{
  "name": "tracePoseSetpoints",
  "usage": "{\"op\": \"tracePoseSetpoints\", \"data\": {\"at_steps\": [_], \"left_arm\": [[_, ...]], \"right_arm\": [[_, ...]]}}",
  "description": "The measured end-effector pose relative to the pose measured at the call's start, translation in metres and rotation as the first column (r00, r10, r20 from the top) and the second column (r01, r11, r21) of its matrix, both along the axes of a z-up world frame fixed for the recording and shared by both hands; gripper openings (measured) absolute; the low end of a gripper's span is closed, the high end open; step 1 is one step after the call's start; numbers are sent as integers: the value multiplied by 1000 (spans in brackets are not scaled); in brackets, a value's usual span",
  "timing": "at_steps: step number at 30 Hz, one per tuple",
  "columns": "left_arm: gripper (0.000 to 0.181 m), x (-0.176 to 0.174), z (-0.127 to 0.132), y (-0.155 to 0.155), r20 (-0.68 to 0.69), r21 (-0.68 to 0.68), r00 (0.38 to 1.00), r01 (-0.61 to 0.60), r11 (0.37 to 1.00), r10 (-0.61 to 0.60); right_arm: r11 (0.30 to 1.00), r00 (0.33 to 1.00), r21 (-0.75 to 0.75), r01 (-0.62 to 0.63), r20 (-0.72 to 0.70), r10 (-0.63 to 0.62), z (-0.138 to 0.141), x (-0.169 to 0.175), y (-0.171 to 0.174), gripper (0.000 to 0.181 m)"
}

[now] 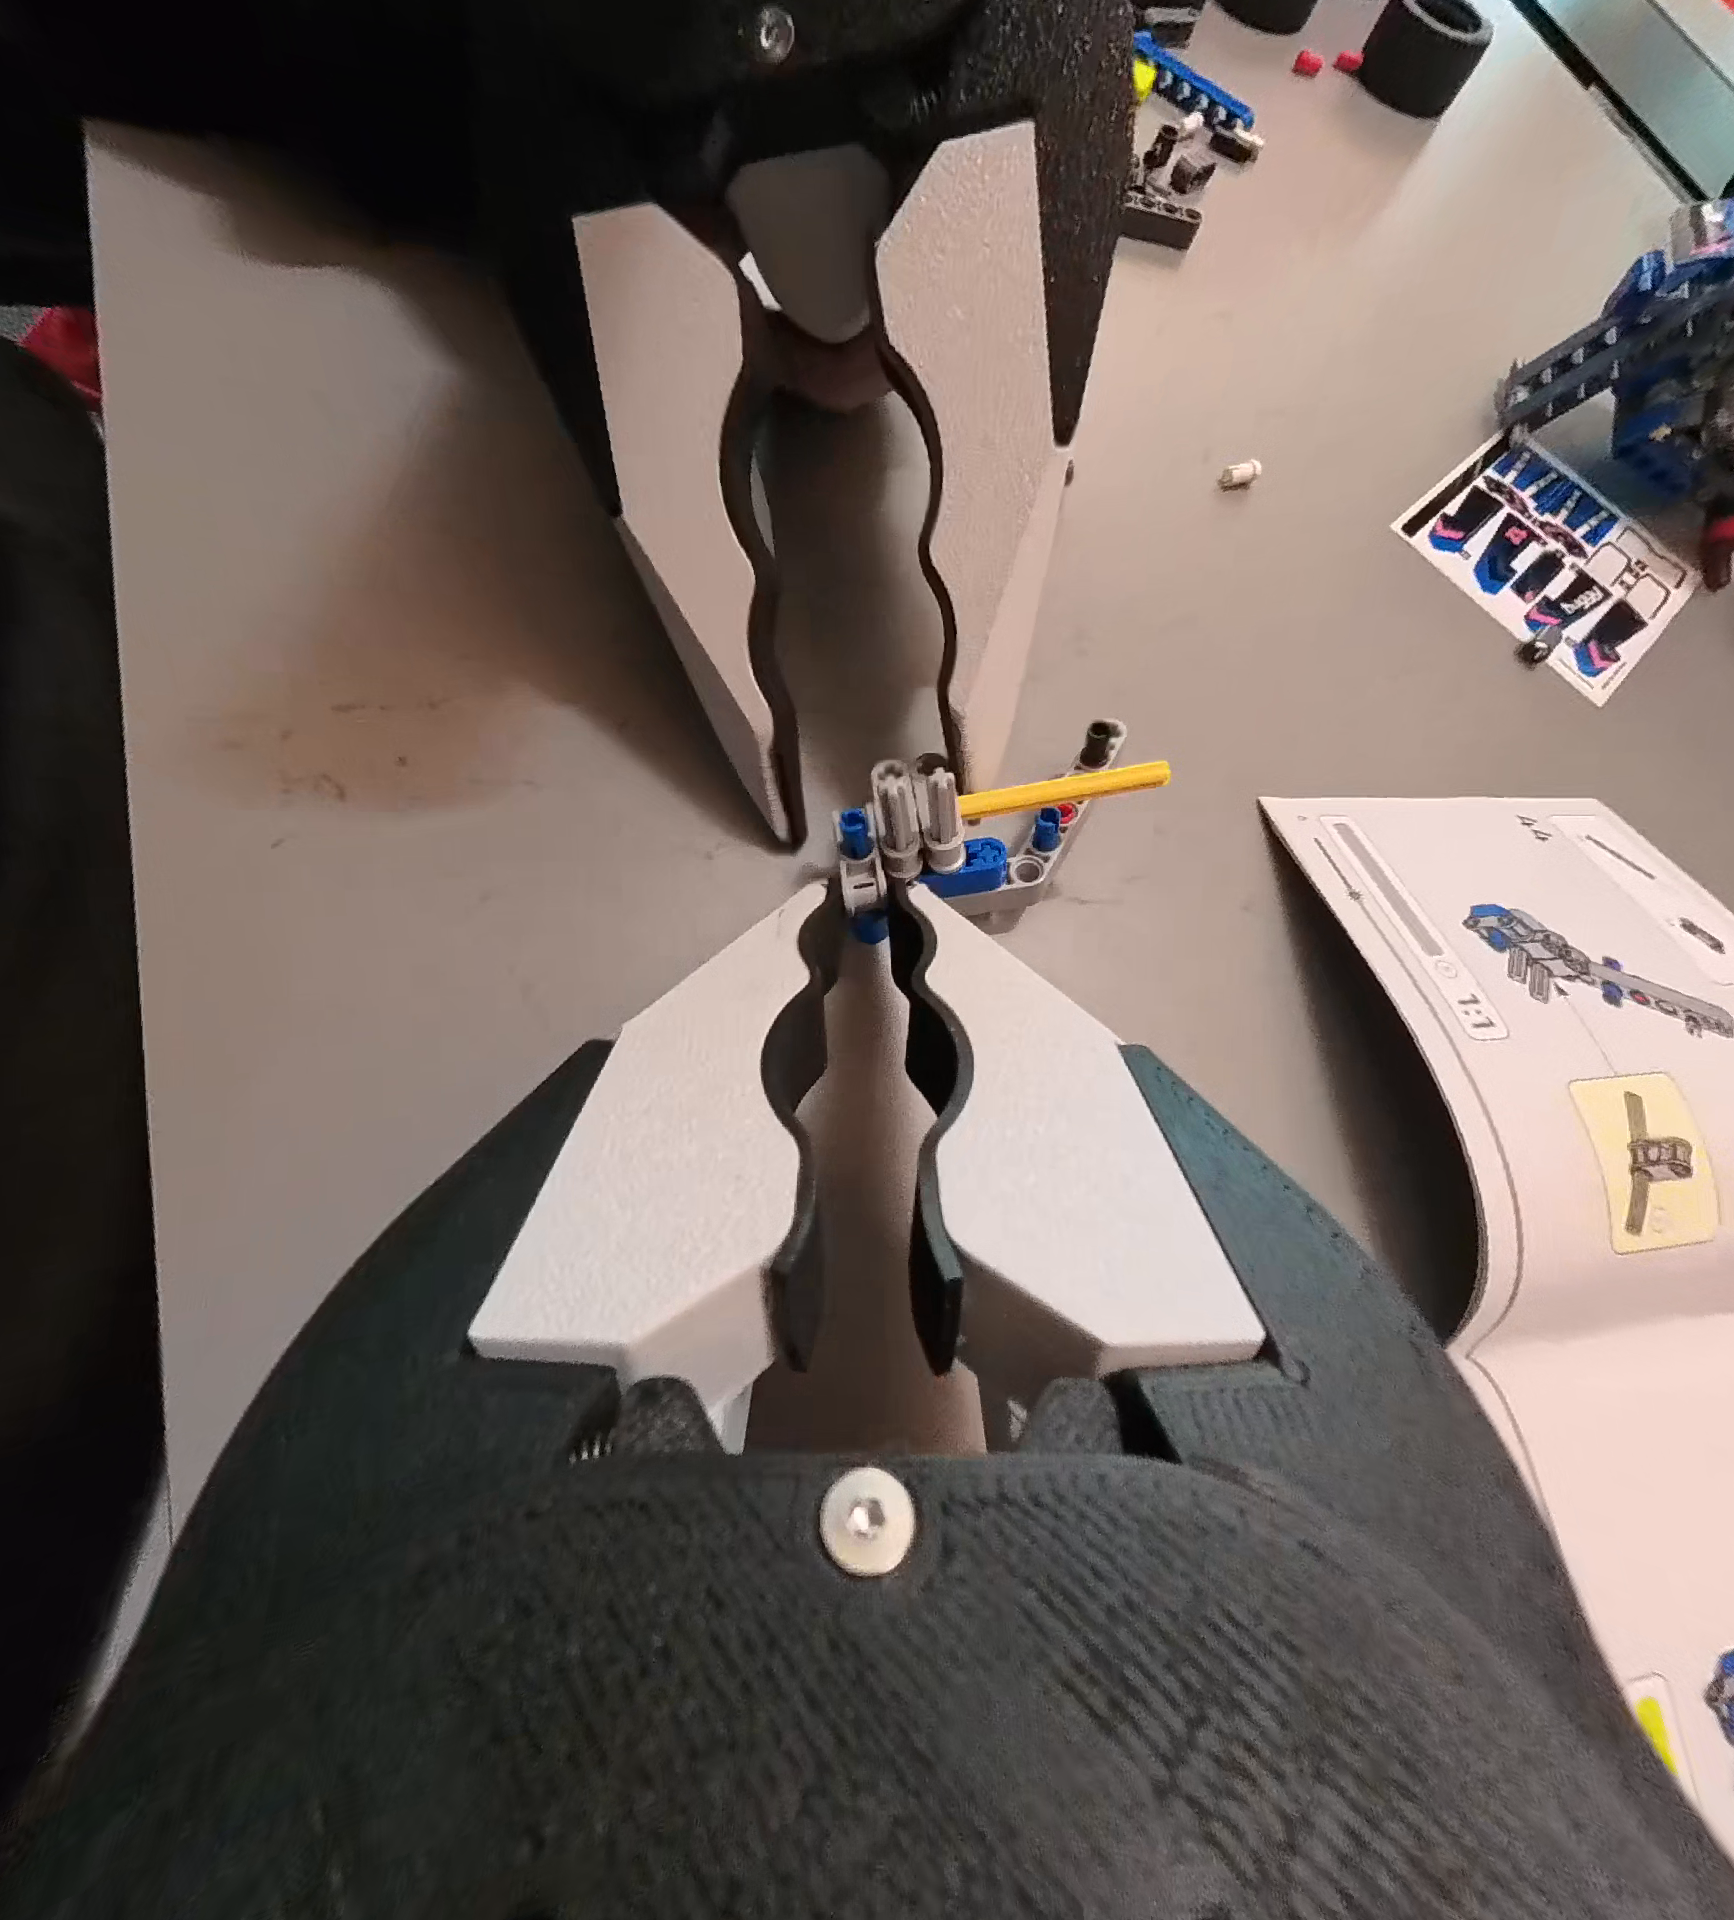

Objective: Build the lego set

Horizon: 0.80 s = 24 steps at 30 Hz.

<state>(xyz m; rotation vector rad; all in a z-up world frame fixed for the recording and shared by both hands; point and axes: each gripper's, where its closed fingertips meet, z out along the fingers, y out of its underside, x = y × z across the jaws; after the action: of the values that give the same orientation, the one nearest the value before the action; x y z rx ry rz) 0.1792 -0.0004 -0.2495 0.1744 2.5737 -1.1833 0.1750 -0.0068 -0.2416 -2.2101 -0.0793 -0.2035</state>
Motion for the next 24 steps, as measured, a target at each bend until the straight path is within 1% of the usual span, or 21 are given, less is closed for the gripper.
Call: {"op": "tracePoseSetpoints", "data": {"at_steps": [5, 7, 13, 14, 16, 17, 18, 19, 20, 22, 23, 24], "left_arm": [[27, 2, 2, -2, -69, -18, 997, -43, 999, 42], [23, 3, 3, -3, -90, -27, 995, -56, 998, 54], [22, 4, 3, -2, -85, -27, 995, -61, 998, 58], [22, 4, 3, -2, -82, -25, 995, -58, 998, 56], [22, 4, 3, -2, -70, -23, 996, -53, 998, 51], [22, 4, 3, -2, -65, -23, 997, -51, 998, 49], [22, 4, 3, -2, -62, -23, 997, -51, 998, 49], [22, 4, 3, -2, -58, -23, 997, -49, 999, 48], [22, 3, 3, -3, -55, -23, 998, -45, 999, 44], [22, 2, 3, -3, -46, -22, 998, -39, 999, 37], [22, 2, 3, -4, -41, -22, 999, -35, 999, 34], [22, 2, 3, -4, -38, -21, 999, -35, 999, 34]], "right_arm": [[1000, 1000, -6, -6, -1, 6, -1, -1, 1, 6], [1000, 1000, -9, -15, 5, 15, -1, -1, 2, 6], [999, 999, -5, -36, 6, 36, -1, -2, 1, 7], [999, 999, 3, -37, 11, 37, 1, -1, 1, 11], [998, 999, 61, -13, 38, 11, 10, 8, 2, 38], [996, 999, 89, -16, 38, 12, 14, 10, 4, 45], [995, 999, 103, -12, 35, 9, 16, 14, 5, 57], [995, 999, 102, -5, 44, 1, 16, 18, 6, 69], [996, 998, 92, -7, 64, 1, 15, 22, 7, 76], [998, 996, 56, -26, 91, 21, 9, 26, 9, 85], [998, 994, 46, -41, 101, 37, 7, 26, 11, 83], [997, 992, 42, -72, 105, 67, 7, 23, 13, 75]]}}
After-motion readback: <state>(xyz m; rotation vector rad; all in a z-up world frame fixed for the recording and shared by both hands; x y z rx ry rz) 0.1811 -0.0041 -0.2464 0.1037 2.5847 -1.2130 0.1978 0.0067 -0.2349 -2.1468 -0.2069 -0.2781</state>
